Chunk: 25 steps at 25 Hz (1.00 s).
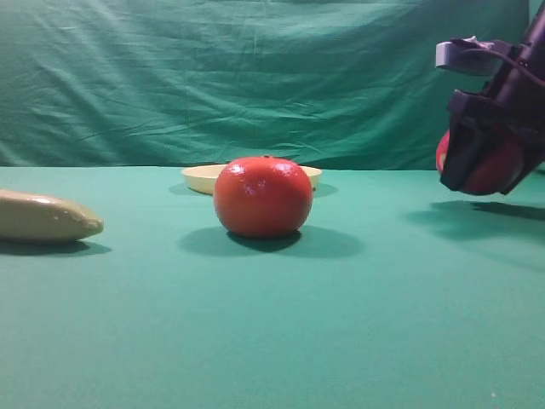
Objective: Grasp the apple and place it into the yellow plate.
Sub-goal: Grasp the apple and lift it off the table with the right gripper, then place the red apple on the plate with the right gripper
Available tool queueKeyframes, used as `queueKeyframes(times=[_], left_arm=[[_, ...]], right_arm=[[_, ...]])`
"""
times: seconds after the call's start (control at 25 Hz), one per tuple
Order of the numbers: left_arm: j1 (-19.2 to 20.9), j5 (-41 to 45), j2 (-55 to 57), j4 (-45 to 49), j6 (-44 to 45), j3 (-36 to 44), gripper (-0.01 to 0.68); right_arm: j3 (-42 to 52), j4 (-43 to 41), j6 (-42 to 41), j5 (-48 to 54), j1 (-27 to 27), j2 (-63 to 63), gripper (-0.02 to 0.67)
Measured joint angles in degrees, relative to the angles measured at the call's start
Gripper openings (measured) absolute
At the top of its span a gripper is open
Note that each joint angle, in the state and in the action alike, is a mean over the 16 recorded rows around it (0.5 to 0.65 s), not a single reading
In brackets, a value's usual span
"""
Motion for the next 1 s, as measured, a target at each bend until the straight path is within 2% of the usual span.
queueKeyframes(times=[0.4, 0.68, 1.0], left_arm=[[0.0, 0.0, 0.0, 0.0, 0.0, 0.0, 0.157], [0.0, 0.0, 0.0, 0.0, 0.0, 0.0, 0.157], [0.0, 0.0, 0.0, 0.0, 0.0, 0.0, 0.157]], right_arm=[[-15.75, -1.44, 4.35, 1.1, 9.0, 7.85, 0.496], [-21.3, -1.8, 5.89, -2.2, 11.14, 13.34, 0.496], [-22.61, -0.52, 6.04, -6.33, 11.98, 16.3, 0.496]])
